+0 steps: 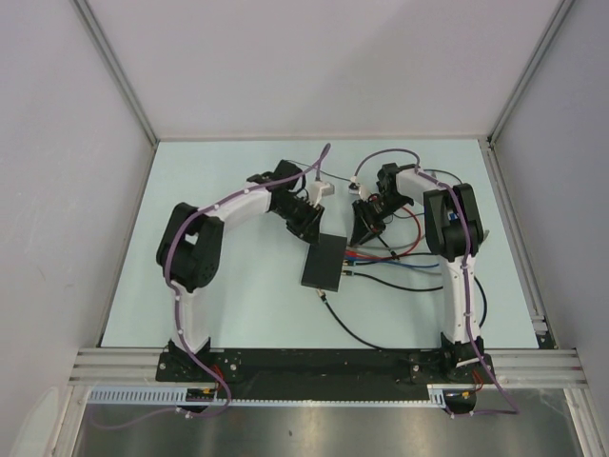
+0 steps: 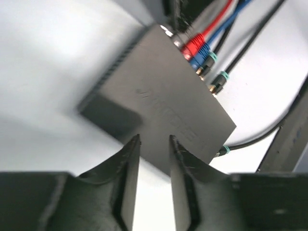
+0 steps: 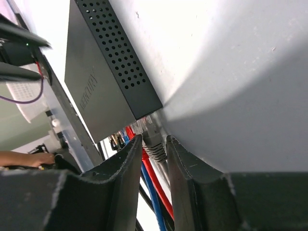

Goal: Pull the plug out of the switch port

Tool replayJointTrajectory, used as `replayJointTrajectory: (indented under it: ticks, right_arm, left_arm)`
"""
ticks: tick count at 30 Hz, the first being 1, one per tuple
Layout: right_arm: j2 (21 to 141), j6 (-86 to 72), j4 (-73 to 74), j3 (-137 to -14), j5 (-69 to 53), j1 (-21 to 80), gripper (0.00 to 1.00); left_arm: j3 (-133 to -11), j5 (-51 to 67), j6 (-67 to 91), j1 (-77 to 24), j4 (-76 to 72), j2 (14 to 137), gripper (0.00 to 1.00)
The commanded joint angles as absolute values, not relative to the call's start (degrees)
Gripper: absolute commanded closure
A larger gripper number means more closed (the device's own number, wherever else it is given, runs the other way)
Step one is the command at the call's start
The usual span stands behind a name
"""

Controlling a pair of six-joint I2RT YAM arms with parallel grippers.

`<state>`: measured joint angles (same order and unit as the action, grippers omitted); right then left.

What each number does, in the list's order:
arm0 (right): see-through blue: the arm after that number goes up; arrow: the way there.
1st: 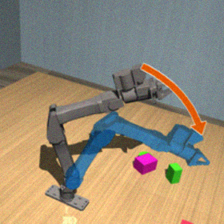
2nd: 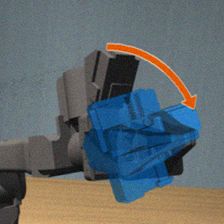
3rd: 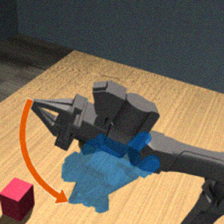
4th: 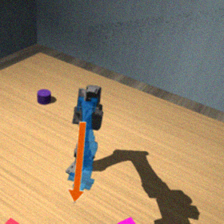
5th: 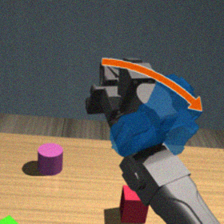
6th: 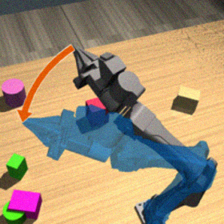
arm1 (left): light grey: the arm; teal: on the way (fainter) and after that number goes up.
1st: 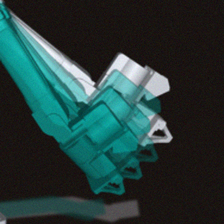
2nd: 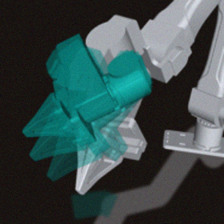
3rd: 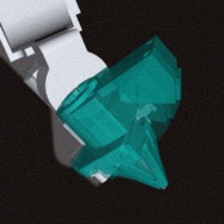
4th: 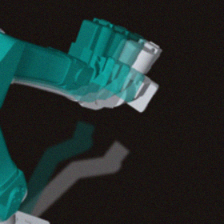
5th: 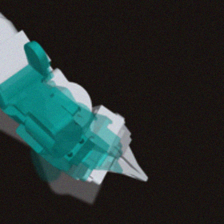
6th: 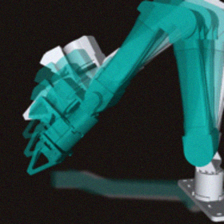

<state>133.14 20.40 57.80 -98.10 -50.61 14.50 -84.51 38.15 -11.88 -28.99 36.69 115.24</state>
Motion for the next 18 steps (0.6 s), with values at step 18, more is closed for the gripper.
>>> replayJointTrajectory:
  ticks: [18]
  right_arm:
    - [137.98, 17.58, 52.56, -100.72, -44.56, 15.47, 0.62]
  left_arm:
    - [-88.06, 33.05, -7.21, -27.95, 37.97, 123.48, 0.74]
